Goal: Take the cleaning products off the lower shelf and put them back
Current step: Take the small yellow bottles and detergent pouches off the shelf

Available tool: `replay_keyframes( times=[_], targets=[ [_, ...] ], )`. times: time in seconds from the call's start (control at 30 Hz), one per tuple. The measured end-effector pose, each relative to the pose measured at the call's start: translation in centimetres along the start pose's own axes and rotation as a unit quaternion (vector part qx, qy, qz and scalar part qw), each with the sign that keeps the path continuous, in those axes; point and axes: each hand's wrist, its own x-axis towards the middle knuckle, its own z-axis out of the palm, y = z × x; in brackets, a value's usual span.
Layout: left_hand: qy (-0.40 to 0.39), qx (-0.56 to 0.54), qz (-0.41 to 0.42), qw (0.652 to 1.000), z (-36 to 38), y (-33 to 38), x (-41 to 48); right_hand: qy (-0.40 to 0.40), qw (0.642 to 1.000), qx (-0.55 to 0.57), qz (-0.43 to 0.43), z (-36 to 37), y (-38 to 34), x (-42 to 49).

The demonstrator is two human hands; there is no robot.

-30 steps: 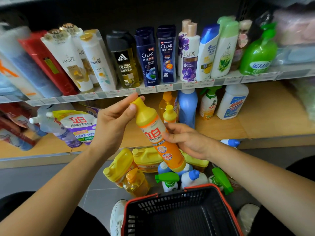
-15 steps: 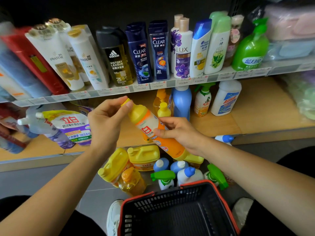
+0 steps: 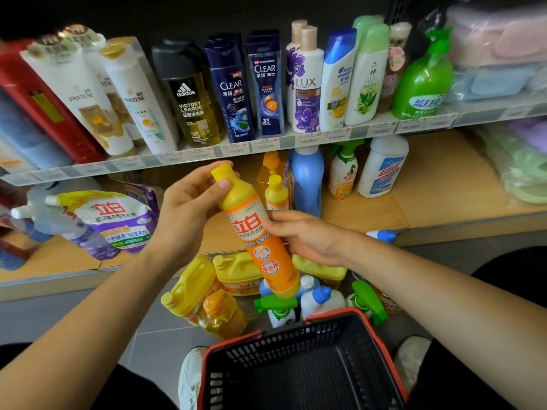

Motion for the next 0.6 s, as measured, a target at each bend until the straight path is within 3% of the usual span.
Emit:
replay_keyframes(
  times=[0.3, 0.47, 0.6],
  targets=[
    [0.086, 0.058, 0.077, 0.992, 2.4, -0.1, -1.0, 0.143, 0.981, -0.09, -0.098, 0.9, 0.6, 0.6],
    [0.034, 0.097, 0.111, 0.989, 2.1, -0.1, -0.5, 0.104, 0.991, 0.004, -0.078, 0.3, 0.4, 0.1],
    [0.013, 0.065, 0.119, 0.991, 2.0, -0.1, -0.4, 0.07, 0.993, 0.059, -0.078, 0.0, 0.3, -0.1]
  ],
)
